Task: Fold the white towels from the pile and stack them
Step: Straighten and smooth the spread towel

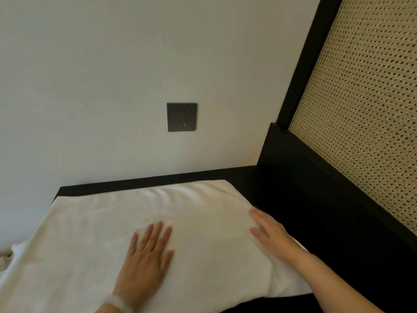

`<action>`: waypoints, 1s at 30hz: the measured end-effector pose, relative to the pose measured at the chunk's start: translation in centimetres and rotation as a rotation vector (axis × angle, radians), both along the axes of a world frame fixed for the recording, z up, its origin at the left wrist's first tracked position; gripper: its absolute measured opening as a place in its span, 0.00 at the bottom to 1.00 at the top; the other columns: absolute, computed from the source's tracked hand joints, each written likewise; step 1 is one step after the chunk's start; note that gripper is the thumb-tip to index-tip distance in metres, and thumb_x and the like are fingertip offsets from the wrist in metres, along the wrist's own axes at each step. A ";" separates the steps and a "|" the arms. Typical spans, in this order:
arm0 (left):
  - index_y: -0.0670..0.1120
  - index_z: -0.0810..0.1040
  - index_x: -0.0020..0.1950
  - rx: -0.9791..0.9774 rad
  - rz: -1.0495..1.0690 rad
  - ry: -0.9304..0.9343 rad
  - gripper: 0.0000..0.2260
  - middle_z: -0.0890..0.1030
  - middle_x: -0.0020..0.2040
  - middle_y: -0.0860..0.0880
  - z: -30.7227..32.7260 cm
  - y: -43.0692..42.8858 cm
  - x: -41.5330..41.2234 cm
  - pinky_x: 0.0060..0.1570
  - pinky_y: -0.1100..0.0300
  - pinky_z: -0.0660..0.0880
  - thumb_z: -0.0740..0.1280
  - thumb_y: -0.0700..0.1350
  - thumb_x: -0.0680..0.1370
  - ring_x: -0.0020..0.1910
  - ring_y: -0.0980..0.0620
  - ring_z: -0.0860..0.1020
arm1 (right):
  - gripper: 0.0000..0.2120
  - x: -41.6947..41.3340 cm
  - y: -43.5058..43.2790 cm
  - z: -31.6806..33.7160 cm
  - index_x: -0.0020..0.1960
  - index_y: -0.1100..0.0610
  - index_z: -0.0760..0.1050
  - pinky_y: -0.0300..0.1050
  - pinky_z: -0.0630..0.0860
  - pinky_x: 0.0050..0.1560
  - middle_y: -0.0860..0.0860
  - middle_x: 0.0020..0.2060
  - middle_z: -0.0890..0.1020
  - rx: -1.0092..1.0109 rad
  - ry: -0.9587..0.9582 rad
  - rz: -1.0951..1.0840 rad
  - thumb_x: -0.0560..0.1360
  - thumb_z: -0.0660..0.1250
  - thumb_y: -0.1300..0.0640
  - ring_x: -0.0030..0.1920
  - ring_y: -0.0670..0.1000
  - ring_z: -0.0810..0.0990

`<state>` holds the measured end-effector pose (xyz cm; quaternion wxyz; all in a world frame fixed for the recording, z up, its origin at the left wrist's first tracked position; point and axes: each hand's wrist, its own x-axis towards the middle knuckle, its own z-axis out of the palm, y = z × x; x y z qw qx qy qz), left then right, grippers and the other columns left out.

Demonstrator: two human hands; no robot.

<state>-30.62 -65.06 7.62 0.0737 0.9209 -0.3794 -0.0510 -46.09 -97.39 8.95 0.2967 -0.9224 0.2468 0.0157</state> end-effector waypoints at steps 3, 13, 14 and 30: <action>0.48 0.74 0.71 0.002 0.002 0.032 0.32 0.74 0.70 0.47 0.5 -0.1 -0.3 0.72 0.54 0.45 0.38 0.59 0.83 0.70 0.47 0.72 | 0.29 2.6 -1.6 1.1 0.78 0.50 0.61 0.52 0.66 0.72 0.50 0.74 0.67 0.158 -0.138 -0.308 0.79 0.66 0.50 0.72 0.52 0.66; 0.50 0.57 0.79 -0.374 0.194 0.115 0.25 0.52 0.79 0.56 3.2 -3.0 1.0 0.77 0.57 0.48 0.55 0.55 0.83 0.78 0.58 0.50 | 0.15 6.3 3.5 5.7 0.56 0.49 0.80 0.33 0.74 0.48 0.45 0.42 0.75 0.089 -0.040 0.121 0.69 0.68 0.55 0.42 0.43 0.76; 0.51 0.59 0.79 -0.470 0.164 0.037 0.25 0.54 0.79 0.56 4.1 -3.7 0.7 0.77 0.57 0.50 0.57 0.53 0.82 0.78 0.59 0.50 | 0.21 5.7 5.1 6.2 0.61 0.46 0.79 0.29 0.69 0.47 0.42 0.43 0.72 0.066 -0.060 0.271 0.69 0.67 0.53 0.44 0.43 0.74; 0.61 0.51 0.76 -0.372 0.128 0.416 0.37 0.58 0.71 0.63 1.9 -5.4 0.3 0.73 0.61 0.57 0.71 0.58 0.75 0.70 0.59 0.60 | 0.06 8.0 3.4 2.9 0.54 0.44 0.79 0.43 0.80 0.55 0.43 0.49 0.84 0.515 0.211 -0.070 0.79 0.65 0.45 0.49 0.43 0.83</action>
